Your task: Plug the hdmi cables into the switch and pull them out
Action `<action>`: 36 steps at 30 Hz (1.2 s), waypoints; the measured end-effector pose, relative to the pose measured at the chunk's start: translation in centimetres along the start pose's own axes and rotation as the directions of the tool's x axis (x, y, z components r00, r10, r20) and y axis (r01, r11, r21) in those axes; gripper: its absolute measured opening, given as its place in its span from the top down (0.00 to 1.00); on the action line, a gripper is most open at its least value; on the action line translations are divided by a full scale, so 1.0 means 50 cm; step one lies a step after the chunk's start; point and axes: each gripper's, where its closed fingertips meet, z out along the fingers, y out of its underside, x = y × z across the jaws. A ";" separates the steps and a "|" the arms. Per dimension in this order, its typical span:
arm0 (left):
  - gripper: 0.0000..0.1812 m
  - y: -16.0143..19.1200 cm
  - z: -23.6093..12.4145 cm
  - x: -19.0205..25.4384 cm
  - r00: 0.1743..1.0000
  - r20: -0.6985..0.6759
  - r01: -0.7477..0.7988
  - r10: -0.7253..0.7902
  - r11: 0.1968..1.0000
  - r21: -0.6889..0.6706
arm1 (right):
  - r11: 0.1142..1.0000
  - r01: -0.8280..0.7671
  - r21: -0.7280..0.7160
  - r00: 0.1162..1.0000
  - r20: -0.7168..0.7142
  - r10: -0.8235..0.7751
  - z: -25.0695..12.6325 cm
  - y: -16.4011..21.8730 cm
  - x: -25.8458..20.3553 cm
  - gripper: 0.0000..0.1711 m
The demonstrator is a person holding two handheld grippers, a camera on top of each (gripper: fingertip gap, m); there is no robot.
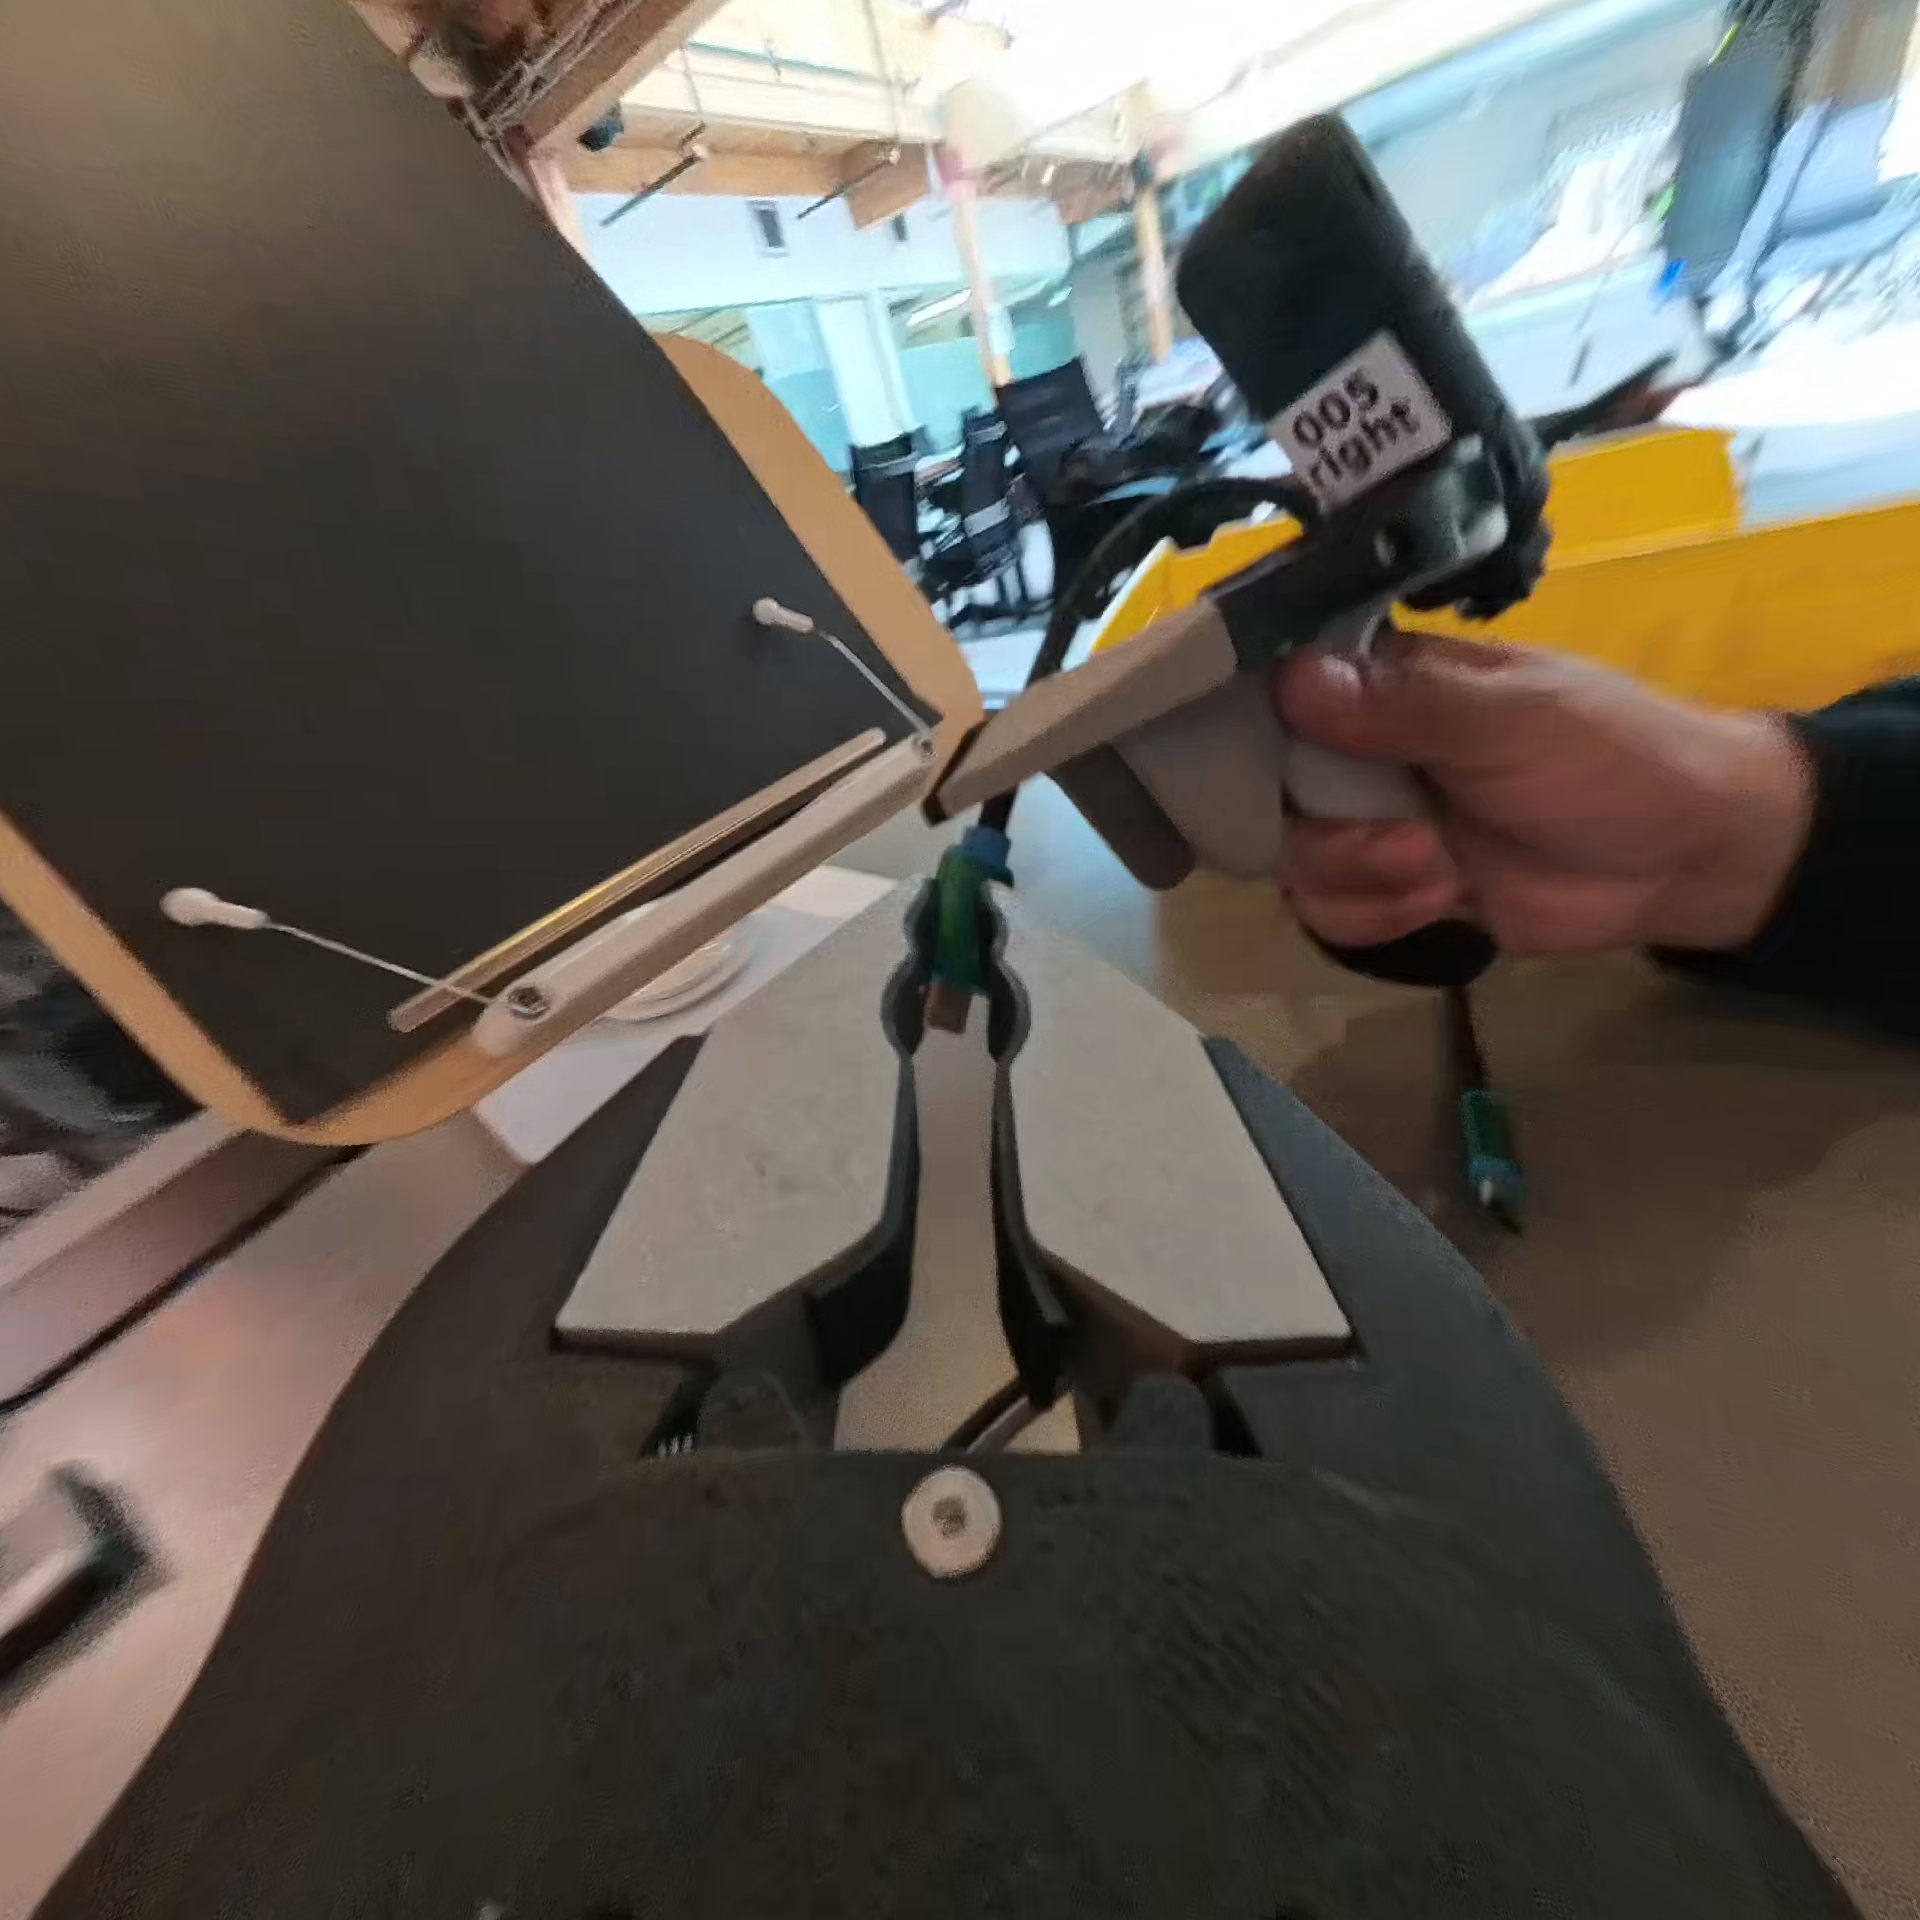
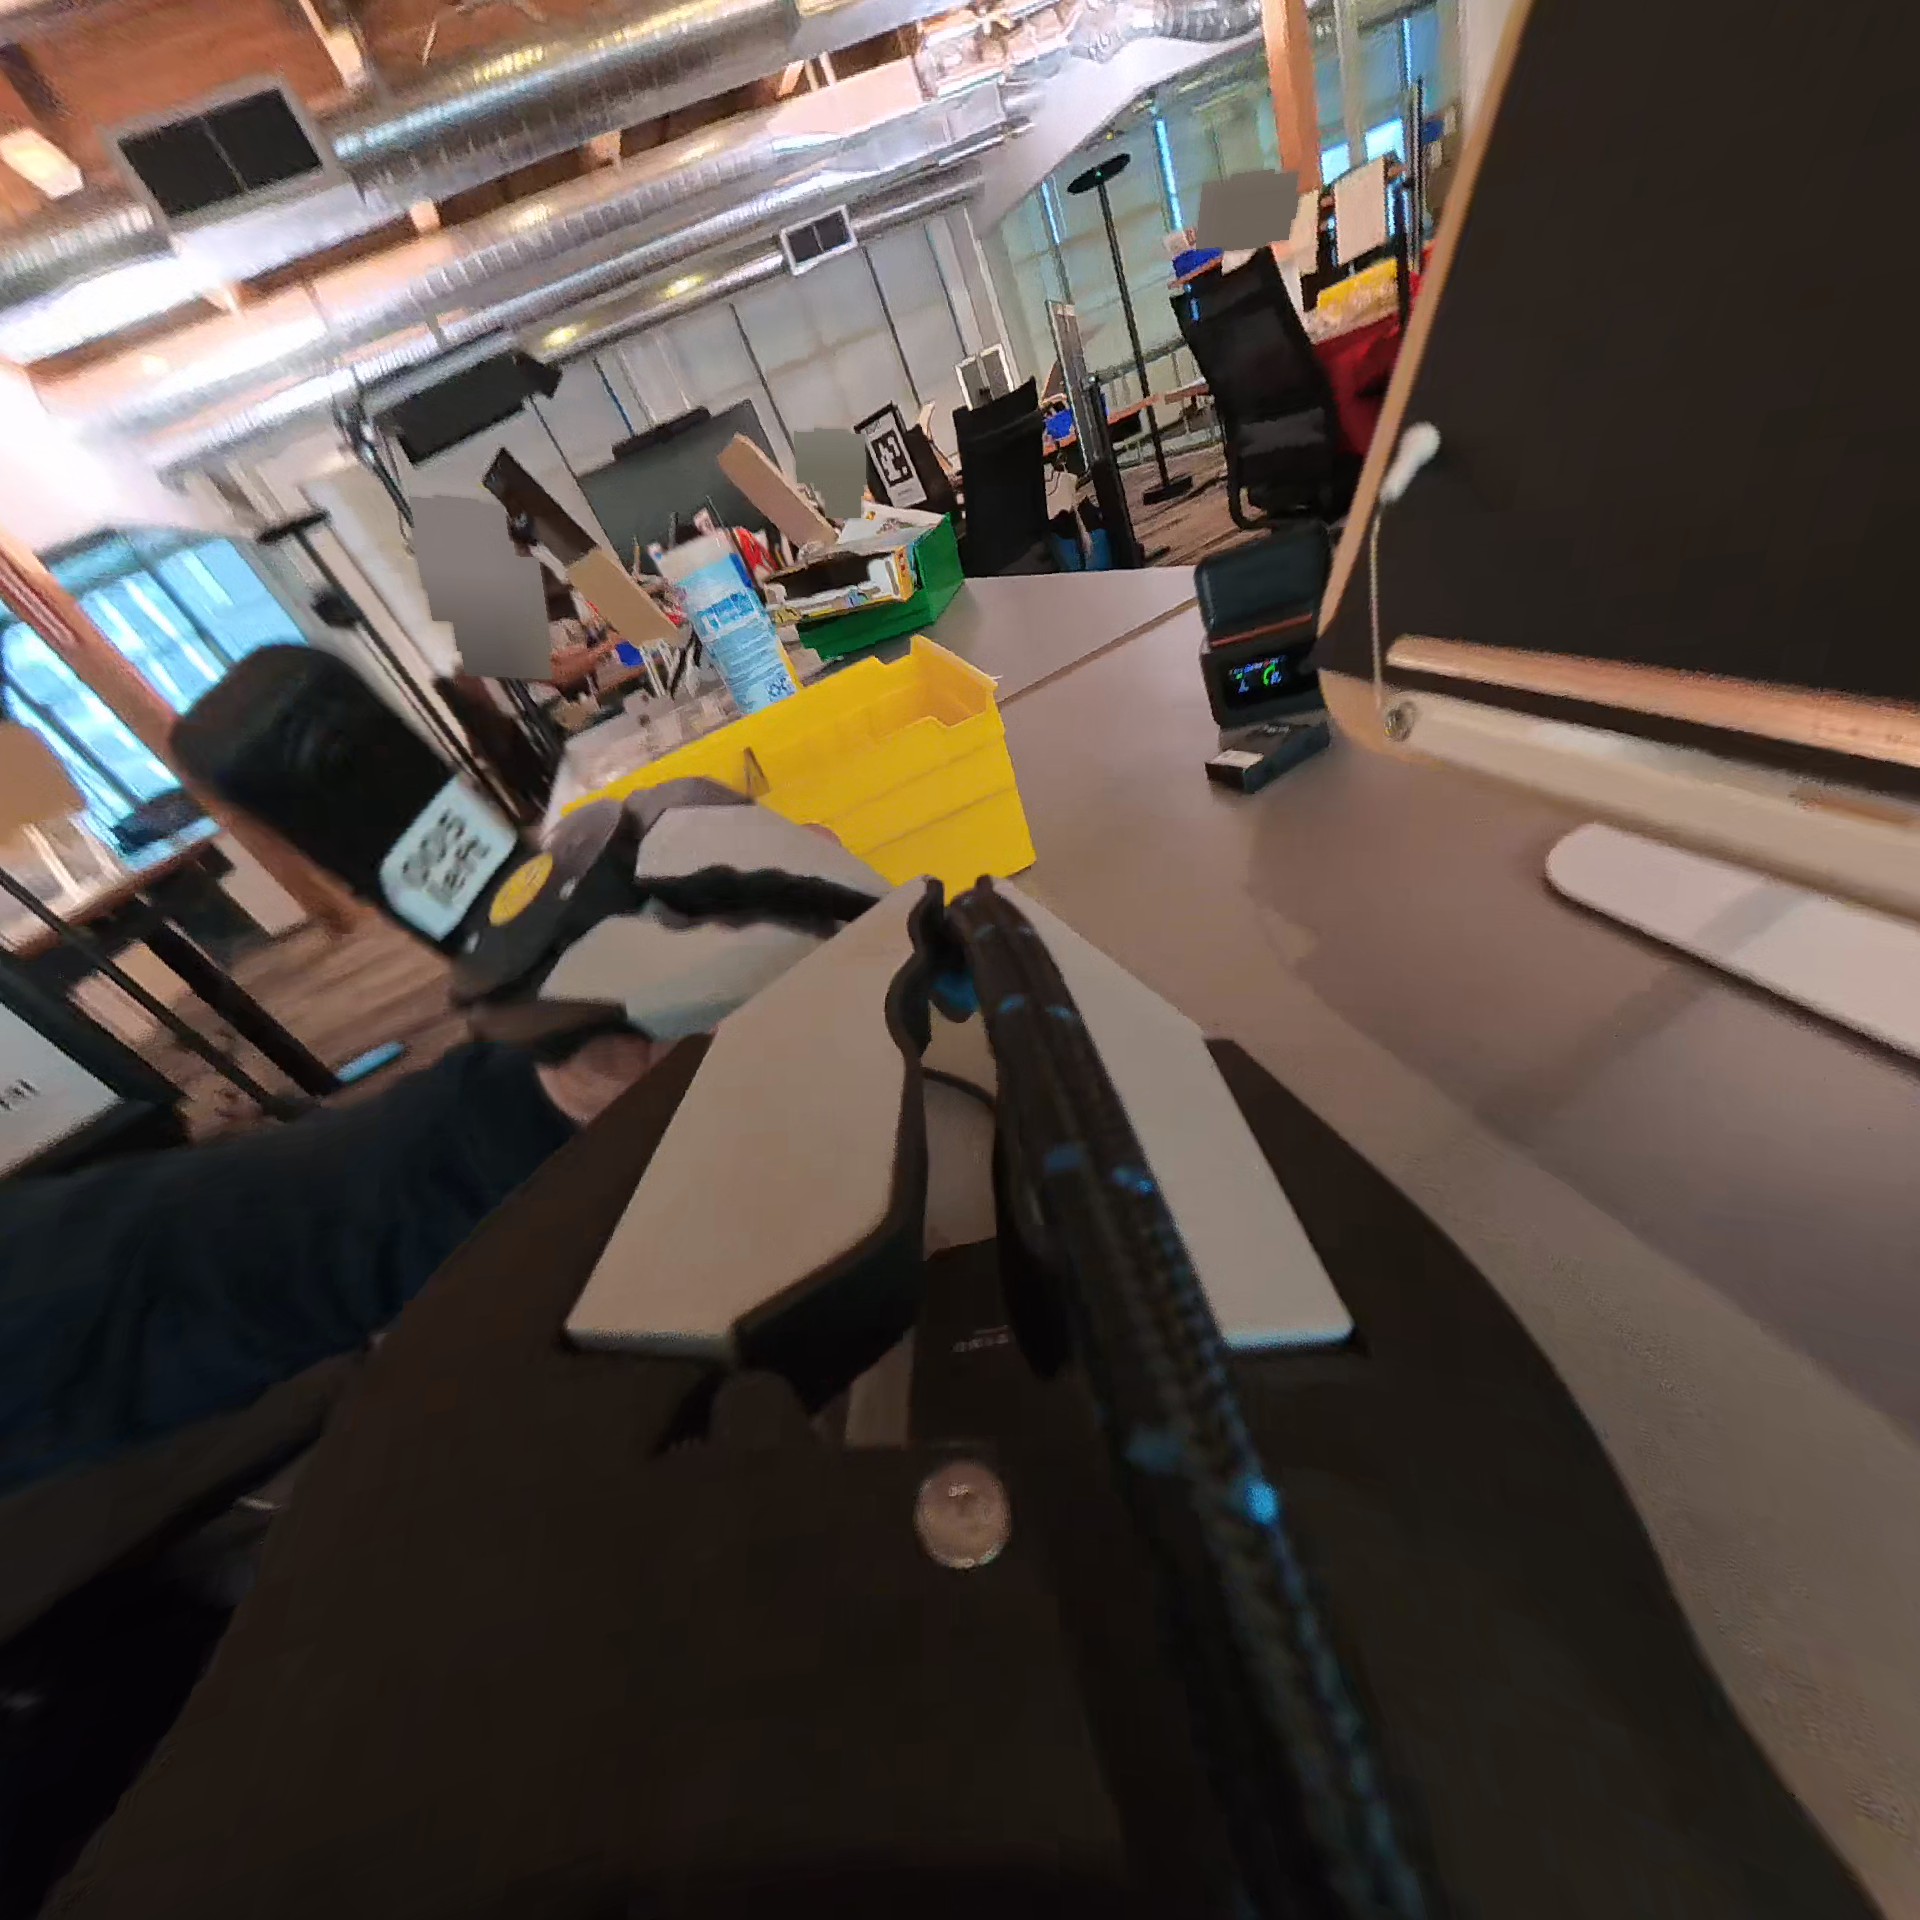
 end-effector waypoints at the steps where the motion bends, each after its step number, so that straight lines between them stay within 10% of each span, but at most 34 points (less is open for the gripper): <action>1: 0.93 0.009 -0.004 0.005 0.997 0.034 -0.068 0.069 0.997 -0.036 | 0.999 -0.050 0.007 0.999 0.000 0.050 -0.001 0.003 0.005 0.97; 5: 0.86 0.039 -0.021 -0.005 0.928 0.186 -0.288 0.324 0.937 -0.196 | 0.989 -0.148 0.020 0.989 0.022 0.148 -0.009 0.009 0.011 0.97; 15: 0.80 0.149 -0.041 0.022 0.852 0.043 -0.459 0.522 0.783 -0.420 | 0.995 -0.062 -0.072 0.994 -0.096 0.055 -0.010 0.037 0.041 0.97; 23: 0.80 0.081 -0.018 -0.003 0.253 0.173 -0.818 0.952 0.306 -0.487 | 0.935 -0.347 -0.076 0.938 -0.043 0.345 -0.001 0.054 0.019 0.97; 27: 0.87 0.070 -0.002 0.037 0.089 0.160 -0.892 0.983 0.150 -0.427 | 0.824 -0.561 -0.084 0.822 0.066 0.566 0.003 0.065 0.011 0.97; 30: 0.92 0.068 0.003 0.035 0.048 0.153 -0.897 0.987 0.110 -0.428 | 0.755 -0.649 -0.095 0.750 0.090 0.655 0.003 0.076 0.016 0.99; 34: 0.93 0.052 -0.006 0.029 0.180 0.164 -0.877 0.970 0.234 -0.421 | 0.791 -0.606 -0.089 0.783 0.107 0.612 0.003 0.068 0.007 0.98; 36: 0.94 0.045 -0.012 0.027 0.370 0.175 -0.822 0.912 0.410 -0.396 | 0.824 -0.561 -0.084 0.815 0.115 0.567 0.005 0.062 -0.001 0.94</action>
